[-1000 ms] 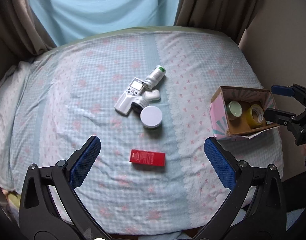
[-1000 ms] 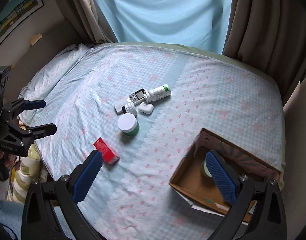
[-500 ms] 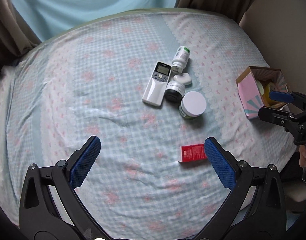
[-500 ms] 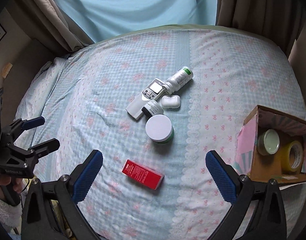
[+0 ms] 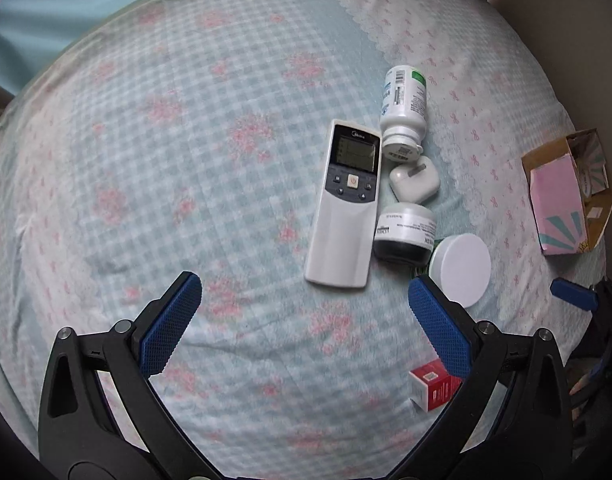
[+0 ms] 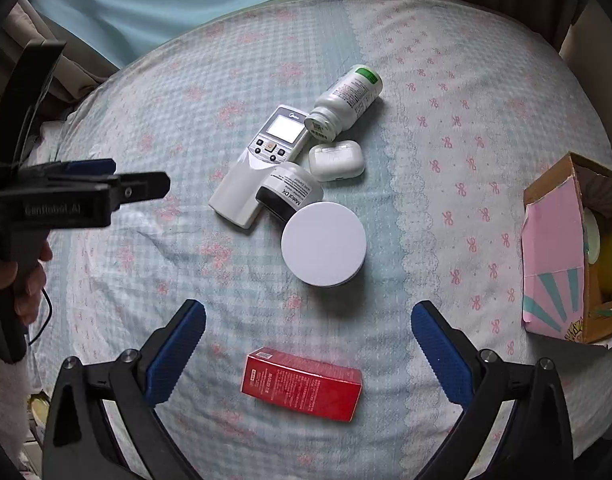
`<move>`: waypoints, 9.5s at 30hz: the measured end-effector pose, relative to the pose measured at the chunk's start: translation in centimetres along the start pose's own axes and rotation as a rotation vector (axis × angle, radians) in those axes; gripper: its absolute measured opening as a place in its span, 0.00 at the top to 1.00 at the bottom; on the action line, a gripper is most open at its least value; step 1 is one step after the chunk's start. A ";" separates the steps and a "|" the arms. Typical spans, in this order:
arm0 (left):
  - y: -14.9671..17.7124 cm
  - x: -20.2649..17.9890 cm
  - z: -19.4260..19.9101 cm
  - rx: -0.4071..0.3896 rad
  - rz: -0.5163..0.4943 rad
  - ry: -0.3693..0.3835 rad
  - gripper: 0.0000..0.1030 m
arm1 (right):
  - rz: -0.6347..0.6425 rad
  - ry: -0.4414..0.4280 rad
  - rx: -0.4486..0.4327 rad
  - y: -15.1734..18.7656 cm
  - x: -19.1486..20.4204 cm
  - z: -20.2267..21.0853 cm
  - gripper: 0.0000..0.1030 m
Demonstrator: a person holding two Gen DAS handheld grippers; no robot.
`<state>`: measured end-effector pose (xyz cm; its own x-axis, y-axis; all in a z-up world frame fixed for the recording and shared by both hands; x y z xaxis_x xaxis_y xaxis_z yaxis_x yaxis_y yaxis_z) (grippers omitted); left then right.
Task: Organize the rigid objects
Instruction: 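Grasp the white remote with the left gripper while the right gripper grasps the white round jar, then carry the remote and white jar over the cardboard box, then lower the remote and jar into the box and open both grippers, then withdraw both grippers from the box toward the remaining items, then grasp the black-and-white cream jar with the left gripper while the right gripper grasps the pill bottle, then carry the cream jar and pill bottle over the cardboard box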
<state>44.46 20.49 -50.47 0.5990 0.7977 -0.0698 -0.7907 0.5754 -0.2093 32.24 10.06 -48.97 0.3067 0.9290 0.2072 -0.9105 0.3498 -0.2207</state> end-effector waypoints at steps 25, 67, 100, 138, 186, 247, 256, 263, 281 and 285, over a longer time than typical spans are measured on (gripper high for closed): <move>-6.9 -3.9 -13.8 0.321 -0.176 0.016 0.31 | 0.121 0.150 0.065 -2.0 -0.1 -9.8 0.20; -1.9 -0.8 2.8 0.118 -0.097 0.038 0.47 | 0.113 0.118 -0.031 -4.6 -1.8 -0.8 0.36; -11.4 -28.6 20.0 -0.137 -0.140 0.066 0.47 | 0.080 0.056 -0.259 -7.9 -23.5 26.1 0.36; -19.0 -50.0 -2.5 0.129 -0.243 0.169 0.47 | 0.077 0.021 -0.043 -10.8 -45.6 10.1 0.36; -5.4 -39.0 12.9 -0.098 -0.002 -0.065 0.00 | -0.050 -0.132 -0.213 -9.0 -37.0 22.6 0.00; -0.6 -9.2 -9.5 0.098 -0.113 -0.009 0.14 | -0.589 -0.237 0.336 -20.6 -1.8 -13.7 0.07; -1.5 -10.6 -11.7 0.068 -0.128 0.031 0.38 | -0.584 -0.190 0.379 -20.6 -2.3 -15.5 0.32; -2.1 -13.1 -12.0 0.039 -0.136 0.044 0.48 | -0.653 -0.235 0.368 -20.6 -3.8 -15.1 0.55; -0.4 -10.3 -6.4 -0.010 -0.109 0.022 0.48 | -0.535 -0.257 0.275 -21.4 -3.0 -10.3 0.55; -0.6 -10.1 -3.8 -0.038 -0.103 0.011 0.48 | -0.516 -0.266 0.246 -21.2 -2.9 -7.9 0.55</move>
<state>39.41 11.40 -53.35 0.6781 0.7327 -0.0570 -0.7198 0.6465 -0.2526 52.89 0.93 -52.42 0.6730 0.5751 0.4651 -0.7104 0.6776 0.1902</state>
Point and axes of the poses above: each gripper's, at about its wrist camera, not at the fingertips, and z roughly against the way its jaws point, x to its left, y to its underside, the point moved 9 cm from there along -z, roughly the way its jaws point, and after that the axes turned 13 degrees about -z, right-handed, at the moved point
